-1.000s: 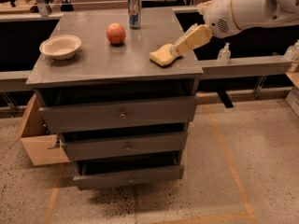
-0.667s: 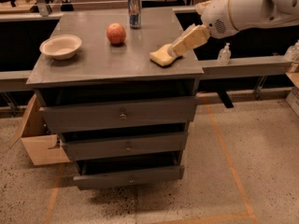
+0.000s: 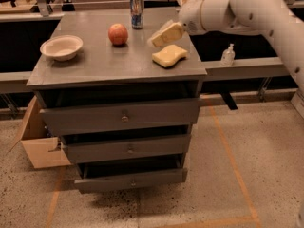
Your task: Pick apple
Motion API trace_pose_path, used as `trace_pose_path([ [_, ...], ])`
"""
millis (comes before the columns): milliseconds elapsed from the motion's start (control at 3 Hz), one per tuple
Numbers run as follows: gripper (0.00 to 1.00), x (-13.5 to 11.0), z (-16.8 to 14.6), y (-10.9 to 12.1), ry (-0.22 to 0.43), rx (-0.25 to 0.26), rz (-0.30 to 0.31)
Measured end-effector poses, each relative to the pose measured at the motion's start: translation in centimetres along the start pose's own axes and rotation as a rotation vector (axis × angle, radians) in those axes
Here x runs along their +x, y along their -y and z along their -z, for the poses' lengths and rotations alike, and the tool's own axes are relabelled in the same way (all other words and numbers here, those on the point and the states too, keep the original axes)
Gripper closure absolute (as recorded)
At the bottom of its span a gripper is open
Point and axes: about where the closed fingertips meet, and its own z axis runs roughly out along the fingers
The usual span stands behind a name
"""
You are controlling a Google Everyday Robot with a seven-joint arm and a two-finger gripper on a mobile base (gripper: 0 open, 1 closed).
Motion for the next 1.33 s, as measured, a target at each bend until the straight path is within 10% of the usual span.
trace_pose_path([
  [1333, 0.00, 0.5, -16.2, 3.6, 0.170, -0.024, -0.140],
])
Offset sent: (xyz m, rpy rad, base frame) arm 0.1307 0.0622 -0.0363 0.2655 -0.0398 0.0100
